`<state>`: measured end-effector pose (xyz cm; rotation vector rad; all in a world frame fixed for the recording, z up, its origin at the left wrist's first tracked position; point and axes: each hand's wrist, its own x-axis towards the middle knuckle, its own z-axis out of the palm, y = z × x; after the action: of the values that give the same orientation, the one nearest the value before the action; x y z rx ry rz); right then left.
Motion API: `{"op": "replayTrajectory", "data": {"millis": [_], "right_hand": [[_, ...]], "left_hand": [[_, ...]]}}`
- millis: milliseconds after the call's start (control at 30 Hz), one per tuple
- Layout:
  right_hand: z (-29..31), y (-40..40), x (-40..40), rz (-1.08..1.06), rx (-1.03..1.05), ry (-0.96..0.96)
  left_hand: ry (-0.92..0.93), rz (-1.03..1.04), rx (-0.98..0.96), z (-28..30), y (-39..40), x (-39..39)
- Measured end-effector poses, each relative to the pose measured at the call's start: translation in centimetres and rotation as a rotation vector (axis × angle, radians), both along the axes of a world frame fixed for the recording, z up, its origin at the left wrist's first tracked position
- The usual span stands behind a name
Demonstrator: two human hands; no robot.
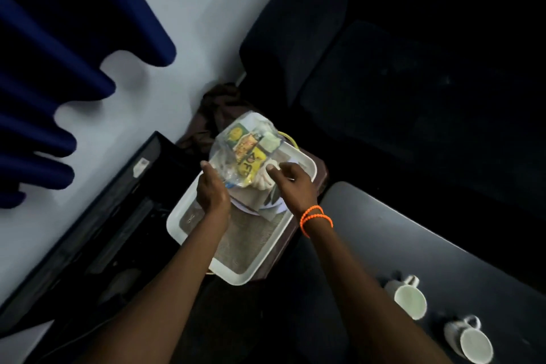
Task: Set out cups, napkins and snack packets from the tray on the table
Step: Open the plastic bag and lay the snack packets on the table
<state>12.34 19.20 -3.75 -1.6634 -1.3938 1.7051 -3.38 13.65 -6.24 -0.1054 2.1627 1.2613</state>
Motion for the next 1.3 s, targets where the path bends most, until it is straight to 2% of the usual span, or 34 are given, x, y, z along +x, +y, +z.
{"op": "replayTrajectory", "data": {"millis": [67,167,467,533,633,733,800,833,900,933,967,1033,1067,1100,1167,1233,1300], "right_hand": [[-0.4,0.9,-2.1,-0.024,-0.033,0.024],[-0.7,2.1,-4.4,-0.075,-0.096,0.061],[-0.5,2.5,-5.5,-0.07,-0.241,0.101],[-0.1,2.4,-5.0,-0.111,-0.267,0.11],[1.4,2.5,-4.1,-0.204,-0.322,0.206],[2.5,3.4,-3.1,-0.235,-0.508,0.554],[3.1,3.8,-1.8,-0.224,-0.546,0.776],[3.2,3.9,-1.0,-0.237,-0.541,0.82],[2.7,3.6,1.0,-0.241,-0.521,0.809],[2.5,3.2,2.3,-0.24,-0.505,0.792],[2.2,2.7,3.5,-0.245,-0.491,0.786],[1.4,1.0,6.2,-0.258,-0.49,0.801],[0.9,0.0,7.5,-0.268,-0.495,0.804],[0.6,-1.0,8.5,-0.283,-0.499,0.8],[-0.2,-2.8,9.8,-0.3,-0.482,0.77],[-0.7,-4.2,10.7,-0.358,-0.419,0.687],[-0.1,-5.4,10.8,-0.404,-0.384,0.625]], "left_hand": [[-0.133,0.008,-0.039,-0.8,0.4,-2.0],[-0.372,0.034,0.079,-0.9,1.3,-4.0],[-0.508,0.001,0.083,-2.4,2.9,-5.4],[-0.391,0.011,0.123,-1.6,2.8,-4.7],[0.027,-0.127,0.261,0.7,2.0,-2.2],[0.522,-0.619,0.337,3.4,-0.1,1.0],[0.651,-0.931,0.394,4.7,-1.5,2.4],[0.603,-1.056,0.399,5.3,-2.2,2.8],[0.349,-1.183,0.365,6.6,-3.2,2.8],[0.223,-1.126,0.365,7.1,-3.5,2.6],[0.143,-0.976,0.381,7.4,-3.6,2.4],[0.141,-0.615,0.343,7.1,-3.5,2.3],[0.176,-0.538,0.266,6.7,-3.3,2.6],[0.177,-0.552,0.196,6.1,-3.0,3.2],[0.096,-0.709,0.152,4.9,-2.2,5.1],[0.05,-0.806,0.183,4.1,-1.6,7.6],[0.034,-0.805,0.272,3.9,-1.9,9.3]]}}
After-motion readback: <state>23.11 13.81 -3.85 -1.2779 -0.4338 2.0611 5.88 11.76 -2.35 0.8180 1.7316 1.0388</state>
